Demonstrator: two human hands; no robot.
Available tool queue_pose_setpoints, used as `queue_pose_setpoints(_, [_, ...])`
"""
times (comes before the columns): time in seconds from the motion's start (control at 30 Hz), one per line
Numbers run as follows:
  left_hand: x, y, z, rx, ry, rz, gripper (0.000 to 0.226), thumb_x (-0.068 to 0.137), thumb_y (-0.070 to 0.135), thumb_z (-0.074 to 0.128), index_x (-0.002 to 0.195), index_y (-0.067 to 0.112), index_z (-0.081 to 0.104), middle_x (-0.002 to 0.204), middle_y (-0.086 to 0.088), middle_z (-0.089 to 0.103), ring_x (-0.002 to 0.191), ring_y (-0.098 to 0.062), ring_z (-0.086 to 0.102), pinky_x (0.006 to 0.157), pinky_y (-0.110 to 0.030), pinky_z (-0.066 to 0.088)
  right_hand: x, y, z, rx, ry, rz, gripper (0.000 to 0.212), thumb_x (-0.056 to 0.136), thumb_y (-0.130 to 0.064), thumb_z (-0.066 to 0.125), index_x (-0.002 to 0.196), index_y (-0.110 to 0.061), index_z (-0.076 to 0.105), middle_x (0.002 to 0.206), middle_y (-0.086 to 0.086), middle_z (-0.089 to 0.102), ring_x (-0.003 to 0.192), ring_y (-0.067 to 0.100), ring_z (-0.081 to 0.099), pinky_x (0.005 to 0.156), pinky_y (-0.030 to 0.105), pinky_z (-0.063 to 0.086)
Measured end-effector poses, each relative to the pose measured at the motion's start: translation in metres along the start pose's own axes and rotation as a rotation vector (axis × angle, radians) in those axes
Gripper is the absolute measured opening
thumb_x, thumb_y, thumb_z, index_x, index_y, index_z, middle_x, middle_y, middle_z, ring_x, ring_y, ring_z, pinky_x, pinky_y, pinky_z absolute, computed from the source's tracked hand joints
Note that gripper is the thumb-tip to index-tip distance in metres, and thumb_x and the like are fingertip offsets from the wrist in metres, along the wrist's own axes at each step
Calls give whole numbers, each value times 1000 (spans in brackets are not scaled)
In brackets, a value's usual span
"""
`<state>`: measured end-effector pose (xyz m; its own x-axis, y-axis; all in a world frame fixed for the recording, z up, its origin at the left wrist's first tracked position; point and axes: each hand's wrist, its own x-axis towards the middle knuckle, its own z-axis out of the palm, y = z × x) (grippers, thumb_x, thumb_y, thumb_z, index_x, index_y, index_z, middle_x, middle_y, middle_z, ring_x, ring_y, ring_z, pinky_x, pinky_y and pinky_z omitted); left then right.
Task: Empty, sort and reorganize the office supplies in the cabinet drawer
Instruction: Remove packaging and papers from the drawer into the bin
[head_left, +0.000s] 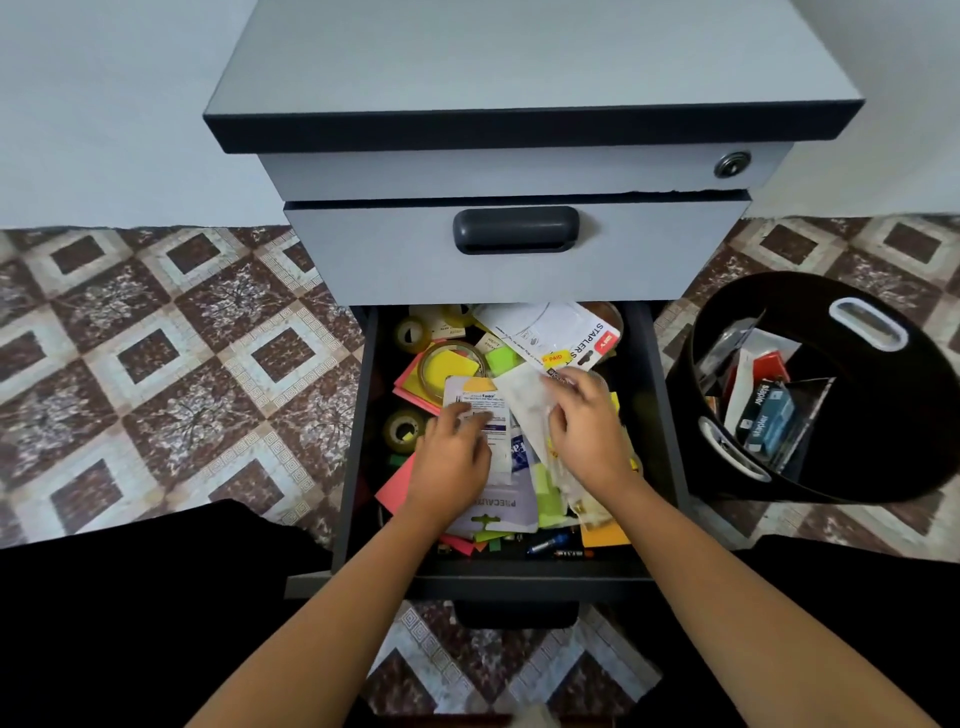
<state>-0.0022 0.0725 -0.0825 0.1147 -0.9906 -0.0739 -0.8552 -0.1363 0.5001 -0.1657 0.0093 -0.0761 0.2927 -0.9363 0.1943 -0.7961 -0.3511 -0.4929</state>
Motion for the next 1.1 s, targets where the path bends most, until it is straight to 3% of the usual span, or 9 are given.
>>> queue_pose_setpoints(0.07, [2,-1,-3,-11,22,-110,44,92,19,49,136,18,47,141,-15,35,126,-36,35,101,-47,32,10,3,-5,-105,-10,68,44,85,-12,59,128,-8,57,135,20,47,124,42,44,95,54,45])
queue_pose_setpoints(0.13, [3,0,-5,21,-18,-200,52,93,27,49,142,20,35,146,-18,25,132,-38,27,105,-47,29,19,8,-8,-209,-158,151,62,90,-29,58,146,-16,33,153,18,21,141,39,17,107,54,27])
queue_pose_setpoints(0.23, [1,1,-4,12,-103,-280,60,94,34,47,147,25,21,152,-18,14,138,-38,18,109,-49,24,29,14,-10,-221,-324,233,77,93,-45,49,152,-22,5,159,12,-1,146,30,-4,114,51,14])
queue_pose_setpoints(0.37, [0,2,0,10,-120,-247,61,94,34,47,147,24,19,149,-13,26,137,-33,21,110,-47,22,28,13,-8,-217,-388,278,80,91,-55,45,151,-18,7,155,7,19,143,29,11,110,48,21])
queue_pose_setpoints(0.6, [0,12,2,-105,-69,-311,65,92,51,46,146,21,24,148,-10,33,137,-32,22,107,-44,26,7,-10,6,-327,-321,213,57,89,-63,40,130,-25,49,132,6,45,124,28,31,97,45,28])
queue_pose_setpoints(0.77, [-3,14,4,-60,-112,-290,83,85,58,54,149,22,15,151,-11,23,139,-30,16,109,-43,22,10,-24,20,-274,-275,331,64,86,-69,40,127,-21,50,128,9,48,119,30,37,91,43,31])
queue_pose_setpoints(0.93, [-3,13,6,-35,-90,-299,90,81,59,58,149,23,11,150,-11,25,137,-31,19,107,-43,24,18,-26,17,-138,-89,425,46,93,-48,45,127,-19,53,127,11,50,119,31,40,92,42,33])
queue_pose_setpoints(1.0, [-1,13,6,-51,-84,-310,87,83,57,57,149,24,11,149,-10,25,137,-31,19,106,-44,25,21,-18,11,-112,-25,514,49,93,-44,48,134,-17,45,133,13,45,120,32,39,91,42,35])
queue_pose_setpoints(1.1, [0,13,5,-82,-80,-314,80,86,47,57,149,25,12,148,-9,25,136,-30,20,105,-47,25,26,-11,6,-125,-69,566,64,90,-44,54,143,-17,30,137,14,39,122,33,37,92,44,35])
